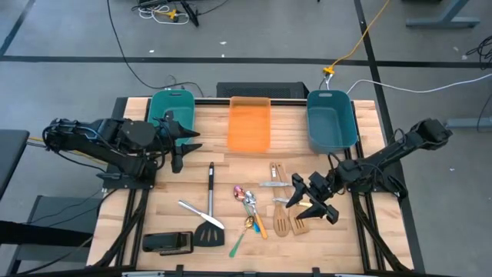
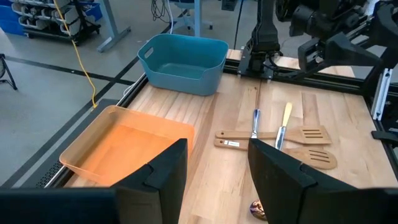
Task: Pick & Place Kitchen Items
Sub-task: Put the right silver knife into the orange bin
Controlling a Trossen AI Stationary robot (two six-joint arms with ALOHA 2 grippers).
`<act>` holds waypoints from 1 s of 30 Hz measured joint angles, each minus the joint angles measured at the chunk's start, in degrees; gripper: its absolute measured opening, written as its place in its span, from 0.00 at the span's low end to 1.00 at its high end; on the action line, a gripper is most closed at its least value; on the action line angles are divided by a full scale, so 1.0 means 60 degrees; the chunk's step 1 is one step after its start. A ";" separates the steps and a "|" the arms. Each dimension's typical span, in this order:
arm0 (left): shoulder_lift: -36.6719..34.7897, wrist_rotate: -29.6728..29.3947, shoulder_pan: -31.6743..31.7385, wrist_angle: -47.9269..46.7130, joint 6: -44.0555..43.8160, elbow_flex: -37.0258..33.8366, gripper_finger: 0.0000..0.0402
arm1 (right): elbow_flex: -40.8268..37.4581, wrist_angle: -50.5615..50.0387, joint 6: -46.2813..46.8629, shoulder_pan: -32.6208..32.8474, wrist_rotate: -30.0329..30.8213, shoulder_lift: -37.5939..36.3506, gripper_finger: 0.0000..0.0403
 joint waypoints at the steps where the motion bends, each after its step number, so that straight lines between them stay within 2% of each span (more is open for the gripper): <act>1: 0.0000 0.0000 0.0000 -0.0003 0.0002 0.0000 0.44 | 0.0000 -0.0018 0.0079 0.0059 0.0359 0.0000 0.57; 4: 0.0000 0.0000 0.0000 -0.0001 0.0004 0.0000 0.44 | 0.0009 -0.0326 0.0793 0.0158 0.1293 -0.0004 0.57; 8: 0.0000 0.0000 0.0000 -0.0003 0.0007 0.0000 0.44 | 0.0136 -0.1795 0.1373 0.0159 0.1987 0.0000 0.56; 17: 0.0000 0.0000 0.0000 -0.0010 0.0004 0.0000 0.44 | 0.2731 -0.8559 0.1980 0.0159 0.3612 0.0302 0.46; 20: 0.0000 0.0000 0.0000 -0.0007 0.0004 0.0000 0.44 | 0.3361 -1.0312 0.2180 0.0159 0.3678 0.0933 0.42; 23: 0.0000 -0.0004 0.0000 -0.0004 0.0004 0.0000 0.44 | 0.3774 -1.1696 0.2774 0.0073 0.3303 0.1637 0.40; 30: 0.0000 -0.0004 0.0000 0.0004 0.0004 0.0000 0.44 | 0.3934 -1.2745 0.2930 -0.0155 0.3293 0.2835 0.38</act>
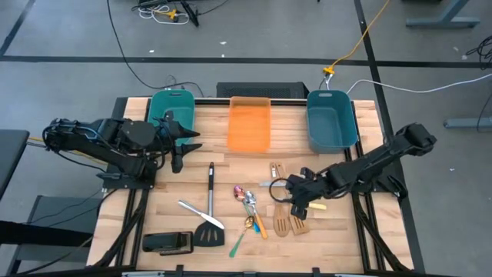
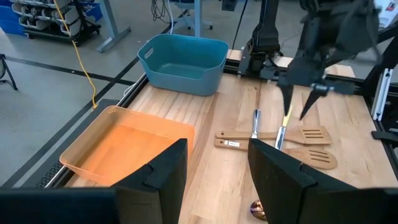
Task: Pick & Place Kitchen Items
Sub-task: Put the right silver knife into the orange bin
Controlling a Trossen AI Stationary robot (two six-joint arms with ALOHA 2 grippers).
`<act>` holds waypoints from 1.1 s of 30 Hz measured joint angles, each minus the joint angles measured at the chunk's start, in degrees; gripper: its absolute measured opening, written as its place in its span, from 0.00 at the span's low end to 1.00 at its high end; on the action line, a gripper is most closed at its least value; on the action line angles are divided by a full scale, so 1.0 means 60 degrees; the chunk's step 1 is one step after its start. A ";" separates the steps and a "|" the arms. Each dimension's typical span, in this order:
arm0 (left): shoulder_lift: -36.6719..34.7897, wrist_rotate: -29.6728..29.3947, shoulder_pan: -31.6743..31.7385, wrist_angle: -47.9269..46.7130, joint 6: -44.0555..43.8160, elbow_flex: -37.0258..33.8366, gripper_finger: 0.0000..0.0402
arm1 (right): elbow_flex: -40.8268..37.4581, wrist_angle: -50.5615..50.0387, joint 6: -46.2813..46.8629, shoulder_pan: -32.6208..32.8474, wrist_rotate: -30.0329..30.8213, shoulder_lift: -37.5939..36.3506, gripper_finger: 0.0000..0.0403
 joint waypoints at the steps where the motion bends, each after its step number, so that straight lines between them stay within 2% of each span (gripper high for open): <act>1: 0.0000 0.0000 -0.0002 -0.0004 0.0000 0.0000 0.44 | 0.0000 -0.0128 0.0003 -0.0065 -0.0012 0.0138 0.38; 15: 0.0000 0.0000 0.0000 -0.0036 0.0000 0.0000 0.44 | 0.0000 -0.1315 -0.0263 -0.1028 0.0369 0.0606 0.38; 33: 0.0000 -0.0003 0.0000 -0.0032 -0.0004 0.0000 0.44 | 0.0000 -0.1893 -0.0375 -0.1089 0.1003 0.0717 0.40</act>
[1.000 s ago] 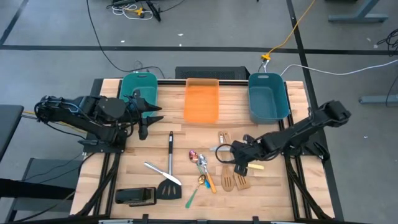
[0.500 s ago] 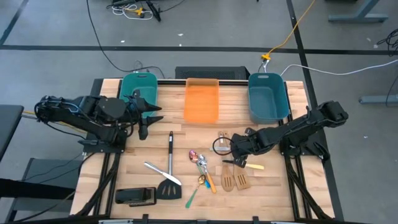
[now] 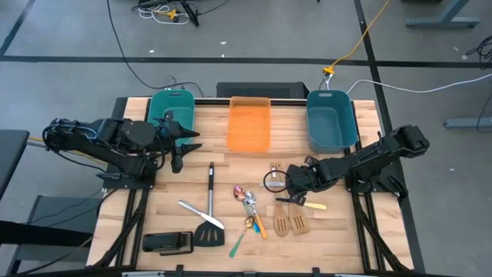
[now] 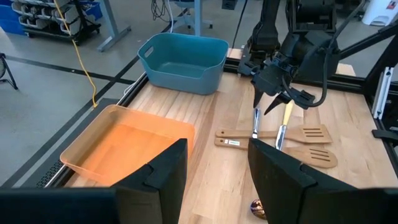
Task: Pick & Place Kitchen Items
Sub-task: Put the right silver knife into the orange bin
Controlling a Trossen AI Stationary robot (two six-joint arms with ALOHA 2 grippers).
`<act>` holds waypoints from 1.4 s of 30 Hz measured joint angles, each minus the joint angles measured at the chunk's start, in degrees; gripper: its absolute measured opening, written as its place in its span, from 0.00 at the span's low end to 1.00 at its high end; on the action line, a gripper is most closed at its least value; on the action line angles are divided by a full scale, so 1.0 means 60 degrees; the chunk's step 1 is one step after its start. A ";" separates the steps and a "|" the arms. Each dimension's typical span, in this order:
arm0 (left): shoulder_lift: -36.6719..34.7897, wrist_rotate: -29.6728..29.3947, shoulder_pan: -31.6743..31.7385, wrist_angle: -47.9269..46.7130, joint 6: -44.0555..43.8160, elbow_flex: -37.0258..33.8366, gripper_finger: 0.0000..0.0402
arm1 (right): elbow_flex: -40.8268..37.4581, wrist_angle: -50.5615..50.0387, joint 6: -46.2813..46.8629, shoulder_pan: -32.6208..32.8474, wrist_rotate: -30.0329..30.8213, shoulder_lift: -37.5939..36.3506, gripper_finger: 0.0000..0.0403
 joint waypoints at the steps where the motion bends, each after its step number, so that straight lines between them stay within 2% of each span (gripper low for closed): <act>1: 0.0000 0.0002 0.0000 0.0002 0.0000 0.0000 0.44 | 0.0000 -0.0001 -0.0005 0.0000 0.0009 -0.0002 0.40; 18: 0.0000 0.0000 -0.0001 -0.0005 -0.0001 0.0000 0.44 | -0.0800 0.0637 0.0217 -0.0004 0.0005 0.0000 0.40; 42: 0.0000 0.0000 -0.0003 -0.0001 -0.0015 0.0000 0.44 | -0.0831 0.1019 -0.0059 -0.0011 0.0167 0.0000 0.40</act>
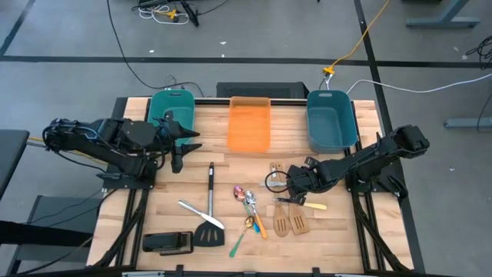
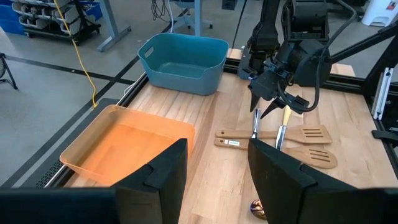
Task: Pick & Place Kitchen Items
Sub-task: Put the right silver knife into the orange bin
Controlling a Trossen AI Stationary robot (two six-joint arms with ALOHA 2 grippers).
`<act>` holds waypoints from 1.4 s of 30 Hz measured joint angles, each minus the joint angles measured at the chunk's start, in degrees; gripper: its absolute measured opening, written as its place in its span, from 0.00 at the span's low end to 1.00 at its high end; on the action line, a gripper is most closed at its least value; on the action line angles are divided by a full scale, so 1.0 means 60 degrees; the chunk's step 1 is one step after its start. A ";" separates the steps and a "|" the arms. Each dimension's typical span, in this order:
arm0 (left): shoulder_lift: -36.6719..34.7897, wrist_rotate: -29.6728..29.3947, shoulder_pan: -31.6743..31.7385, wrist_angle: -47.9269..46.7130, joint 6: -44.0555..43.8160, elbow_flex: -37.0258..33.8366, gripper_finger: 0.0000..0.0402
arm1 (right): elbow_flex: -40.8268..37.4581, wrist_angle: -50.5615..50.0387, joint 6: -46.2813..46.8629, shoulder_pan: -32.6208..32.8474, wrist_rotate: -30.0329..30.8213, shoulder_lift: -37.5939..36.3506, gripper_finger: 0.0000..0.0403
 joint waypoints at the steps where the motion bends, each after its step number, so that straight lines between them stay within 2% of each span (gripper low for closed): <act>1: 0.0000 0.0003 0.0003 0.0000 0.0004 0.0000 0.44 | 0.0000 0.0016 -0.0002 0.0000 0.0003 0.0000 0.40; 18: -0.0001 0.0003 0.0002 0.0002 0.0007 0.0000 0.44 | -0.1397 0.2201 -0.0582 -0.0312 -0.0520 0.0004 0.40; 42: 0.0000 -0.0001 0.0003 0.0000 0.0015 0.0000 0.44 | -0.1475 0.2407 -0.1059 -0.0386 -0.0664 0.0004 0.40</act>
